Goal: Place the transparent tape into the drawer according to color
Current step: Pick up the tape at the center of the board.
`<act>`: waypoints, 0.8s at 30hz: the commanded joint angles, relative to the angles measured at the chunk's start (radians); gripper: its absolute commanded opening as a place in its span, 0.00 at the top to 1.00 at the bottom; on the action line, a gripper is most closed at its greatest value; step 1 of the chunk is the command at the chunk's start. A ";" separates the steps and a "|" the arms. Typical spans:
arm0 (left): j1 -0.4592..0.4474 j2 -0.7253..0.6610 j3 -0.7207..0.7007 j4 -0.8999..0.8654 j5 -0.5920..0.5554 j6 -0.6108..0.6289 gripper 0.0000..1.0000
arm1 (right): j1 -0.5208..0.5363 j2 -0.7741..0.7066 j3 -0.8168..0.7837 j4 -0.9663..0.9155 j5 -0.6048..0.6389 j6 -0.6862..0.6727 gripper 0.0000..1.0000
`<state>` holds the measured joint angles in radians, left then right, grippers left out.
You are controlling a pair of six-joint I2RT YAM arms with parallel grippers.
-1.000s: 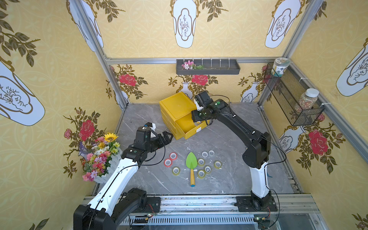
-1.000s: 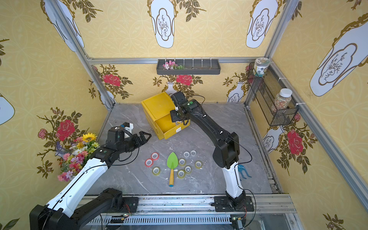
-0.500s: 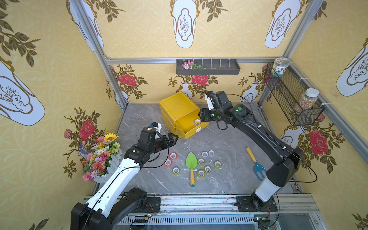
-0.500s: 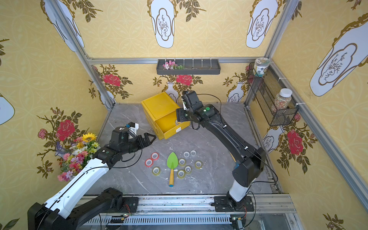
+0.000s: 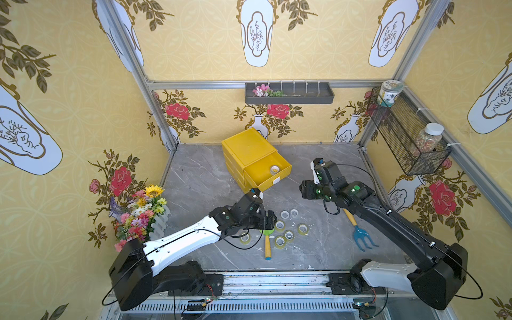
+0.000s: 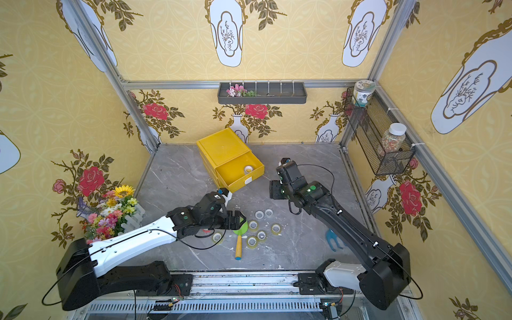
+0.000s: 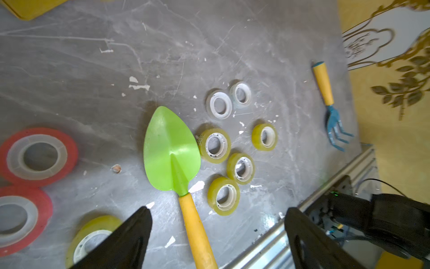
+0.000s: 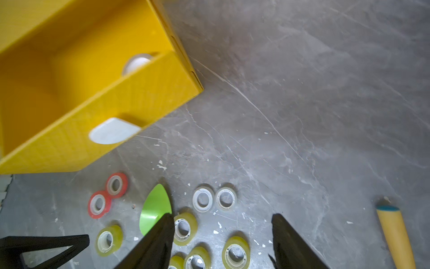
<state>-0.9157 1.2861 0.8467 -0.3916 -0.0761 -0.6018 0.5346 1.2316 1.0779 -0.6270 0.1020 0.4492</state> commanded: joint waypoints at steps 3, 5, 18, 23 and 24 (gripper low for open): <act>-0.043 0.219 0.122 0.059 -0.053 0.061 0.08 | -0.042 -0.050 -0.114 0.067 -0.013 0.070 0.32; -0.042 0.305 0.186 0.060 -0.040 0.082 0.09 | -0.052 -0.064 -0.141 0.077 -0.016 0.080 0.32; -0.041 0.622 0.445 -0.027 -0.001 0.158 0.16 | -0.125 -0.144 -0.228 0.081 -0.036 0.082 0.32; -0.043 0.658 0.483 -0.025 0.005 0.185 0.14 | -0.152 -0.164 -0.242 0.072 -0.049 0.070 0.32; -0.042 0.665 0.494 -0.025 0.006 0.193 0.13 | -0.156 -0.169 -0.244 0.072 -0.051 0.070 0.31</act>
<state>-0.9565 1.9331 1.3231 -0.4068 -0.0750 -0.4416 0.3859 1.0729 0.8402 -0.5755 0.0559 0.5255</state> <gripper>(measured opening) 0.865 0.686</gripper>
